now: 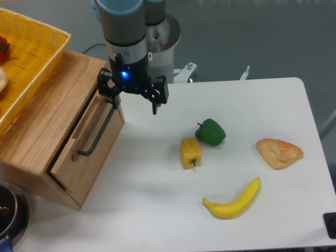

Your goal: Slide open the top drawer

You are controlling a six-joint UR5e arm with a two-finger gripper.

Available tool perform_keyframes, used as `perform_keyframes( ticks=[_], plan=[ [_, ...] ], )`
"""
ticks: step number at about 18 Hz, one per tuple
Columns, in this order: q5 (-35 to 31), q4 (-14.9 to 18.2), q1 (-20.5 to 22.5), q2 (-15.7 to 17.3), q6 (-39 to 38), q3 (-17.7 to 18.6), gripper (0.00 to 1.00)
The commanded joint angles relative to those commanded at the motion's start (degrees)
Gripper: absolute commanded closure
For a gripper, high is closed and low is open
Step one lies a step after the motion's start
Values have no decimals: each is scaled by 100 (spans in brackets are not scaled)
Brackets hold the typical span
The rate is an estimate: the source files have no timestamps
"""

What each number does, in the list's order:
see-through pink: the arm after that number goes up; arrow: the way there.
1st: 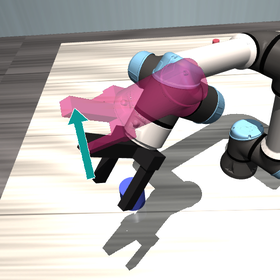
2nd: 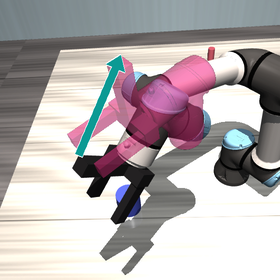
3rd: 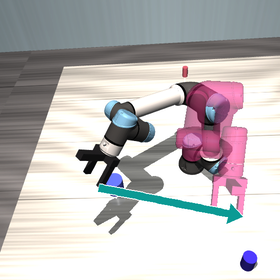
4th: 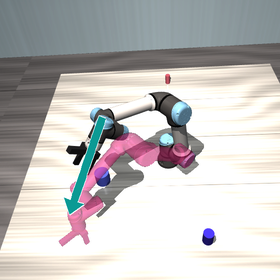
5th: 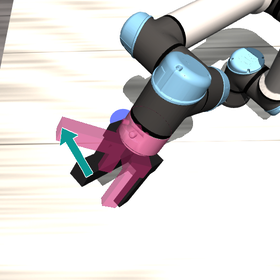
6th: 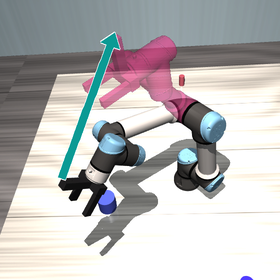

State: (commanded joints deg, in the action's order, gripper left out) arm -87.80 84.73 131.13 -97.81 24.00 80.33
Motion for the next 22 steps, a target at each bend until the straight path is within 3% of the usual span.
perform_keyframes(
  ticks=[4,6,9,22],
  plan=[
    [79,18,79,-667,-105,9,0],
    [350,18,158,-836,-219,0,0],
    [755,18,220,-792,-237,-70,0],
    [1011,351,-17,-678,-229,-123,0]
  ],
)
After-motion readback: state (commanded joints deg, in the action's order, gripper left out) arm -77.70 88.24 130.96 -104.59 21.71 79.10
